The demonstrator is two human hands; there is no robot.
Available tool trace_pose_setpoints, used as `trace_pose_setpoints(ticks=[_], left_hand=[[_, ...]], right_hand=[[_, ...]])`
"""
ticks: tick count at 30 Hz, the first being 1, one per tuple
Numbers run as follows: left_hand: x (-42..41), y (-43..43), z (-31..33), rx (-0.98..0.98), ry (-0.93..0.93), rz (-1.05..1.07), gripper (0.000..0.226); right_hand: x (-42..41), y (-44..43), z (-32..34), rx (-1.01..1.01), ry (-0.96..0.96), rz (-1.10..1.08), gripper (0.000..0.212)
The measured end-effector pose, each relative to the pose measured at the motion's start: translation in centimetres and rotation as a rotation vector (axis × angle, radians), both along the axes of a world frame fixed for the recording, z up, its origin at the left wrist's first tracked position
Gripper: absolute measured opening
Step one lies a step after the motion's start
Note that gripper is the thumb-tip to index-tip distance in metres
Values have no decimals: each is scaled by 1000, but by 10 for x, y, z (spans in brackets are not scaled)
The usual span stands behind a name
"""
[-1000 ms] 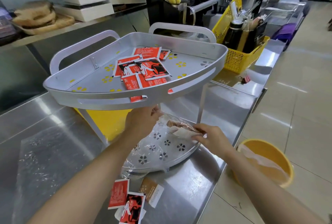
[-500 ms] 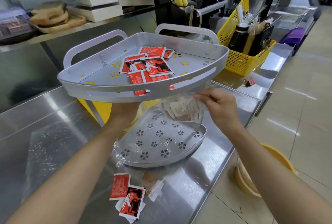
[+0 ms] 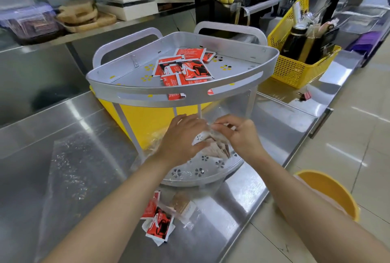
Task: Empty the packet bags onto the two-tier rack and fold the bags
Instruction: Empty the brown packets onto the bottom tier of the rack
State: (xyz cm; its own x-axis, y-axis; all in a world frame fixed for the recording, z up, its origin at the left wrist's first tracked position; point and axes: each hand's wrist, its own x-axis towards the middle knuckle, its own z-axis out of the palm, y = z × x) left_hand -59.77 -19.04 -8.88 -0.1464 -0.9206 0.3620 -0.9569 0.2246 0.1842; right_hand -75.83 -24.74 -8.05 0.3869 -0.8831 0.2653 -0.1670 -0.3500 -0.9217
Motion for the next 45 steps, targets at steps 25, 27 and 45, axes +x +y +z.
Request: trace_pose_setpoints(ticks=[25,27,45], left_hand=[[-7,8,9,-277,673,346,20],[-8,9,12,-263,731,371,18],[7,19,-28,-183,1114,659,48]], right_hand=[[11,2,22,-305,63,-169,15],[16,0,24,-201,126,-99,19],[13,-16,43,-48,-285,-157,22]])
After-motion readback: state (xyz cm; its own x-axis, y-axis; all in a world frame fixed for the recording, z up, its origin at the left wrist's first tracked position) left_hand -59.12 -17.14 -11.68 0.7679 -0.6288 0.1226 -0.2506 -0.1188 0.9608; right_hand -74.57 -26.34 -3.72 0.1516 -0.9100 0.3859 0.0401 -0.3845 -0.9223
